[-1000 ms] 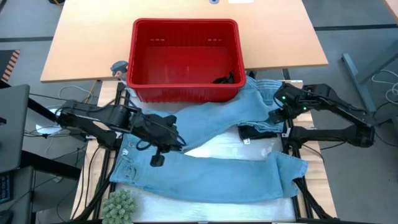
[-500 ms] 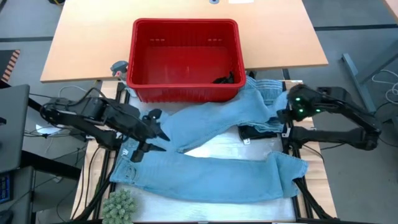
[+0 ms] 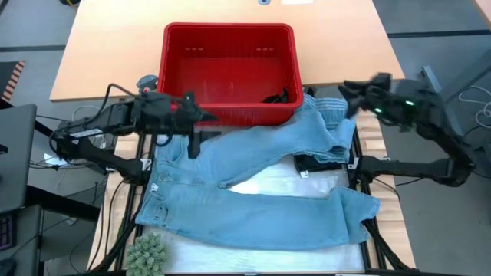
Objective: Fold Laundry from Bin
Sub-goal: Fold the light blue pants
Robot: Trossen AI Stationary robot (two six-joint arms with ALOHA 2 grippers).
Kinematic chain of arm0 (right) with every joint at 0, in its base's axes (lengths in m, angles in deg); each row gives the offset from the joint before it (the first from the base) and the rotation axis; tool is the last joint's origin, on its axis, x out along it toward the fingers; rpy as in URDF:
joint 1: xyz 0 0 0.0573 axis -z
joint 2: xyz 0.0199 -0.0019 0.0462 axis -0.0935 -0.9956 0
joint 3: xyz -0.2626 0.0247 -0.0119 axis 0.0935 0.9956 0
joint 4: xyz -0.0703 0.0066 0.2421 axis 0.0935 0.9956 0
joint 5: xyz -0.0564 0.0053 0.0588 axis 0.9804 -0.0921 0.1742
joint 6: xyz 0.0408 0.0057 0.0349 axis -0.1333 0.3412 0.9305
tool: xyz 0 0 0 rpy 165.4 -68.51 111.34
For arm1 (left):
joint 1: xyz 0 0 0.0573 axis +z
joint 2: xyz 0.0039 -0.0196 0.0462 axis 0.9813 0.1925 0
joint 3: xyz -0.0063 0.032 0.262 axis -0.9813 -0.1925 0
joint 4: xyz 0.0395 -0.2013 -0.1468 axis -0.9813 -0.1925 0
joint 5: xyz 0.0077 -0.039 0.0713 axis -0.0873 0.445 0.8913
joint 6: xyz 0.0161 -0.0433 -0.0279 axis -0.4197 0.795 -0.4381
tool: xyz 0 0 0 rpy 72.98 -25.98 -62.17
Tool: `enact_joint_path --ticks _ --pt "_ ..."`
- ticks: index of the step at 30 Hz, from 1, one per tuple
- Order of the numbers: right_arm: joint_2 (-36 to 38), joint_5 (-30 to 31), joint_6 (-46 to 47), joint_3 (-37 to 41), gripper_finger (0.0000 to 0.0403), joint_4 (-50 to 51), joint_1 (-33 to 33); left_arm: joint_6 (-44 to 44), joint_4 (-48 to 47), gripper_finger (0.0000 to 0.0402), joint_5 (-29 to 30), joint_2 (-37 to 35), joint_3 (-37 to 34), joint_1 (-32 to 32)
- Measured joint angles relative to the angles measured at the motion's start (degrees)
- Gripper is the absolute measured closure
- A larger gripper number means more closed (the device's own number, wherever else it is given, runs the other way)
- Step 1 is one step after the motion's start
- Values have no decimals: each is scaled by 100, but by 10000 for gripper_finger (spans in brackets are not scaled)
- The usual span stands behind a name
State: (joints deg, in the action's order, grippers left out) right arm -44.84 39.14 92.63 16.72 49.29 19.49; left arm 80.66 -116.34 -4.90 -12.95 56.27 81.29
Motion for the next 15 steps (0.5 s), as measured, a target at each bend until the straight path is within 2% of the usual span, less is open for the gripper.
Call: enact_joint_path --ticks 3,6,12,15 --pt "-710 475 -1007 -187 237 78 410 133 151 193 -403 0 0 415" --pt "-1496 63 -1721 -425 230 480 1176 344 150 193 -722 37 0 780" --pt "-2905 -1543 -2773 -679 215 1185 3044 673 145 193 -971 42 0 1224" --pt "-3411 -2943 -2930 -740 214 1126 3906 776 143 193 -980 44 0 1323"
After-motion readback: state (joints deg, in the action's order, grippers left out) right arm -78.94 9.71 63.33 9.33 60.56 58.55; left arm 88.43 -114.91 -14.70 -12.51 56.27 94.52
